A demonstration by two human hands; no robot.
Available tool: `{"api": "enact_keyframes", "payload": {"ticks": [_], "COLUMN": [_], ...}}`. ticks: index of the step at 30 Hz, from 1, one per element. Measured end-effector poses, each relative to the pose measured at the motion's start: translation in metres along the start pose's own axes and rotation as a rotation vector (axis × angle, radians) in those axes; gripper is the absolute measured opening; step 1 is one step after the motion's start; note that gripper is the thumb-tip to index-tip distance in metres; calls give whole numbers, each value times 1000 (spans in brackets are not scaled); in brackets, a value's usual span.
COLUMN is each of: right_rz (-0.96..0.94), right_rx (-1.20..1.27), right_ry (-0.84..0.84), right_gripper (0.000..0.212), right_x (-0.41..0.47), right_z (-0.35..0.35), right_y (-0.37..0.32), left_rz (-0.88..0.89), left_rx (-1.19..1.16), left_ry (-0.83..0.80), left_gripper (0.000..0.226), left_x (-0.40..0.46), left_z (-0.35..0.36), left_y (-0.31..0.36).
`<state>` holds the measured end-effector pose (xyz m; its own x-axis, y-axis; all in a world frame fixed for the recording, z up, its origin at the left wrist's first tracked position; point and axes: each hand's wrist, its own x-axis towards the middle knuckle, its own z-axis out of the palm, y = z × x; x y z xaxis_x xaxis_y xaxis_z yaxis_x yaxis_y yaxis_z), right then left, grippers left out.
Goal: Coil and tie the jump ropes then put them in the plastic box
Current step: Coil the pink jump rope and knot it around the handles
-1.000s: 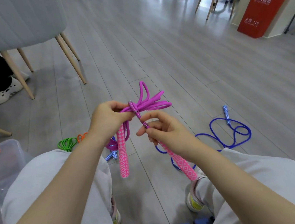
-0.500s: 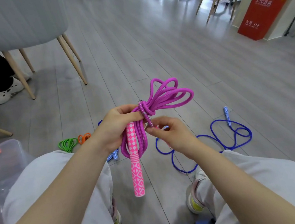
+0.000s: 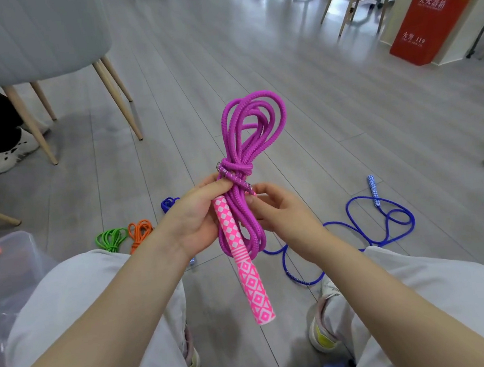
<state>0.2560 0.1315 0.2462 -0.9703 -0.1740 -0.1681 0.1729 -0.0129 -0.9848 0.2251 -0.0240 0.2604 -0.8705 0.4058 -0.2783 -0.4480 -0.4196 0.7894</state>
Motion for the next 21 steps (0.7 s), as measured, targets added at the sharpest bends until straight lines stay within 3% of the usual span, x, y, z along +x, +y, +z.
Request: {"api": "enact_keyframes", "payload": {"ticks": [4, 8, 13, 17, 21], "right_rz": [25, 20, -1, -78, -124], "right_rx": [69, -62, -16, -123, -253], "right_ry": [-104, -192, -150, -26, 103], "right_gripper": [35, 46, 21, 17, 24], "right_x": [-1, -2, -1, 1, 4], "right_z": [-2, 1, 1, 5, 0], "right_y": [-1, 2, 4, 9, 10], "left_rz": [58, 74, 118, 140, 138], "left_rx": [-18, -29, -64, -33, 151], "left_ry": [80, 82, 46, -20, -35], "left_gripper": [15, 20, 19, 22, 33], "left_x": [4, 4, 6, 4, 3], "left_z": [-1, 2, 0, 1, -4], "left_y": [2, 1, 7, 8, 10]}}
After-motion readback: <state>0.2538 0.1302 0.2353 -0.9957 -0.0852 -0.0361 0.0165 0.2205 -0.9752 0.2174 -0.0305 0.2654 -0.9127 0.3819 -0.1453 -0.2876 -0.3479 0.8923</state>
